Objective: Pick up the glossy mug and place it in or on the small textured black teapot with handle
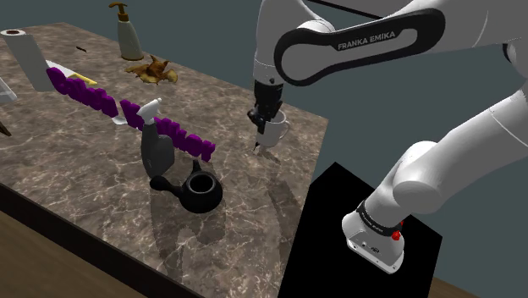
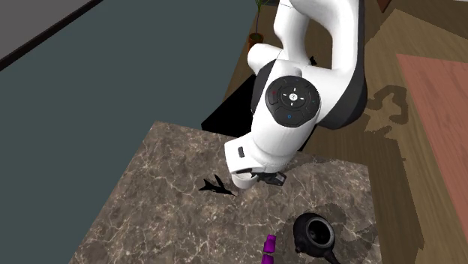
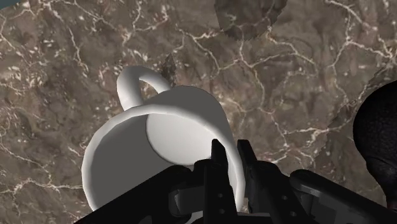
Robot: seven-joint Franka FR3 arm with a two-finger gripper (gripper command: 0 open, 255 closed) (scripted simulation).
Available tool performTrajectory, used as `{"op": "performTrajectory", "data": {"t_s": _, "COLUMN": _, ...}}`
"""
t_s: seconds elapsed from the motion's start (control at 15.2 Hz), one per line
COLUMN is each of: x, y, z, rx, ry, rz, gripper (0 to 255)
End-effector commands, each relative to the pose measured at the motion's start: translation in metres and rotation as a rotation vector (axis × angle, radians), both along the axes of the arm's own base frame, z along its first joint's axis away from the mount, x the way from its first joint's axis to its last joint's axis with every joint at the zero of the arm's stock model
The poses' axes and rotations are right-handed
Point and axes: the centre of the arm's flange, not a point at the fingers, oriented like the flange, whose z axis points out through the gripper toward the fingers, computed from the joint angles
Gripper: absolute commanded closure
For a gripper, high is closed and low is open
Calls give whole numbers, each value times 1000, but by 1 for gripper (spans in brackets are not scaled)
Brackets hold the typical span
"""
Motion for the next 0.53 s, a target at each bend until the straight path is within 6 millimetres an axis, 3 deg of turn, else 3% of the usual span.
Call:
{"op": "performTrajectory", "data": {"t_s": 0.0, "x": 0, "y": 0, "z": 12, "rx": 0, "ry": 0, "rz": 0, "gripper": 255}}
{"op": "performTrajectory", "data": {"t_s": 0.46, "x": 0, "y": 0, "z": 48, "rx": 0, "ry": 0, "rz": 0, "gripper": 255}}
